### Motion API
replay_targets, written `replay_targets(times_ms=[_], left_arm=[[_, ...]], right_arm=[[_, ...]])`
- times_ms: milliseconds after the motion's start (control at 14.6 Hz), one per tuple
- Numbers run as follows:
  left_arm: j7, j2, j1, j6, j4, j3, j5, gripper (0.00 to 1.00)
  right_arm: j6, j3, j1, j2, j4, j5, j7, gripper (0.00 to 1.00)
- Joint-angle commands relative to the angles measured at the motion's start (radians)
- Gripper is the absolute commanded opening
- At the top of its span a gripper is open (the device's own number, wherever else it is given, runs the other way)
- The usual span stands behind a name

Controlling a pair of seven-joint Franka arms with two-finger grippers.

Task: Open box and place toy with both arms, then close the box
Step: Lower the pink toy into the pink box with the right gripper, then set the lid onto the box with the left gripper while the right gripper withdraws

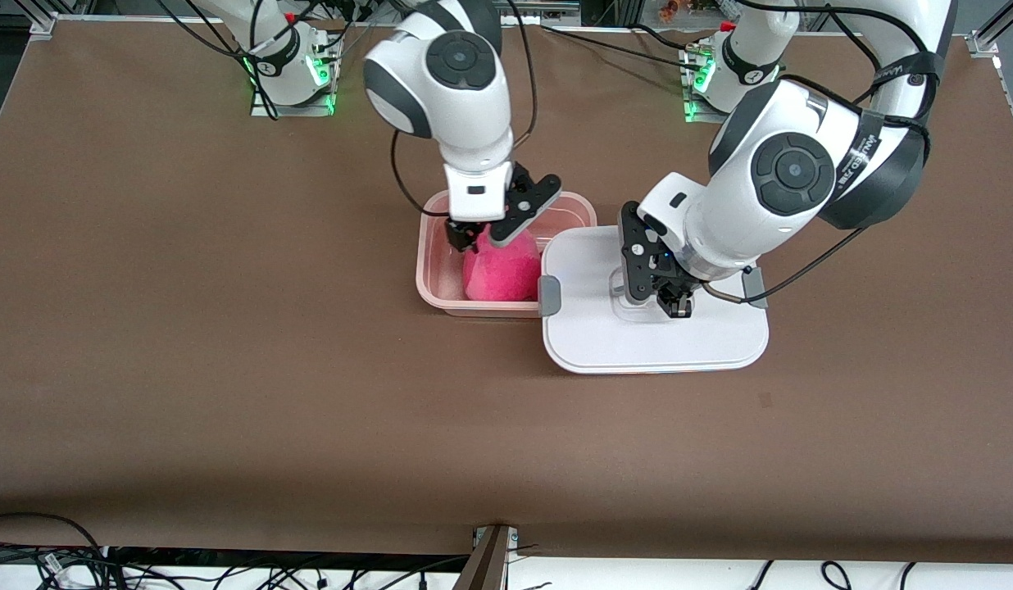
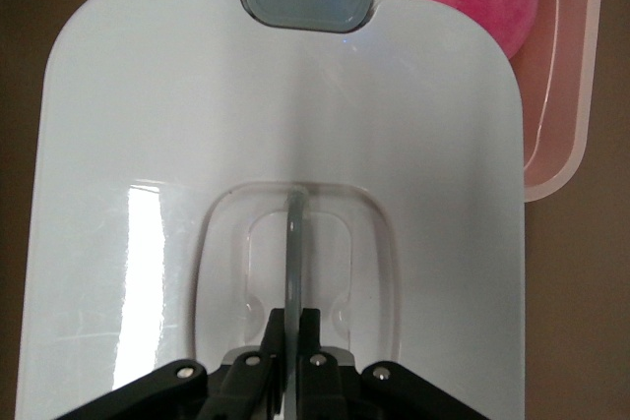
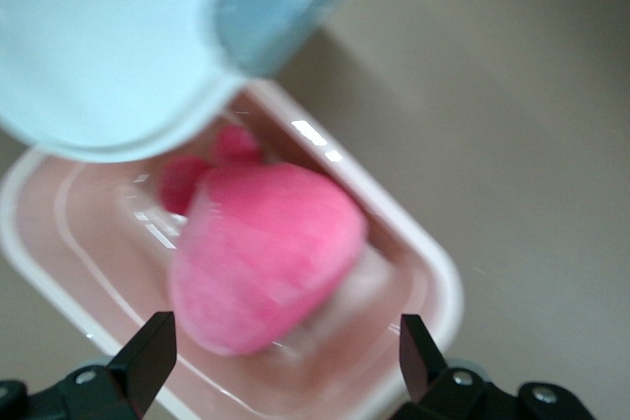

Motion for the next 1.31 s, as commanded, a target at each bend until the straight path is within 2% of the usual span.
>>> replay_targets(times_ms=[0,275,481,618,756,893,962,1099,1237], left_arm=[[0.016,-0.001,-0.005,-0.014,0.012,-0.002,-0.033,0.0],[0.006,0.068,-0.074,-0.003,0.008,-0.023,-0.138,0.0],[-0.073,0.104,-0.147,-0.001,0.015,-0.022,-0.194,0.0],[-0.172,0.119,-0.23,0.026,0.015,-0.016,-0.178,0.0],[-0.189,0.13,-0.29,0.153,0.001,-0.013,-0.111,0.0],[-0.189,0.168,-0.29,0.229,0.001,-0.014,-0.099,0.0],[-0.188,0.177,-0.286,0.238,0.001,-0.014,-0.102,0.0],[-0.175,0.18,-0.27,0.232,-0.009,-0.016,-0.119,0.0],[-0.174,0.18,-0.281,0.229,-0.026,-0.017,-0.11,0.0]], right_arm=[[-0.077,-0.006,-0.16,-0.057,0.014,0.069,0.006,1.0],[-0.175,-0.007,-0.353,-0.091,0.026,0.146,0.005,1.0],[-0.247,-0.007,-0.458,-0.094,0.051,0.154,0.011,1.0],[-0.276,-0.01,-0.498,-0.096,0.052,0.152,0.012,1.0],[-0.327,-0.01,-0.528,-0.099,0.084,0.151,0.006,1.0],[-0.366,-0.045,-0.535,-0.142,0.101,0.154,0.006,1.0],[-0.377,-0.059,-0.544,-0.178,0.101,0.151,0.003,1.0],[-0.379,-0.125,-0.548,-0.226,0.086,0.159,0.0,1.0],[-0.384,-0.169,-0.542,-0.277,0.034,0.159,-0.014,1.0]])
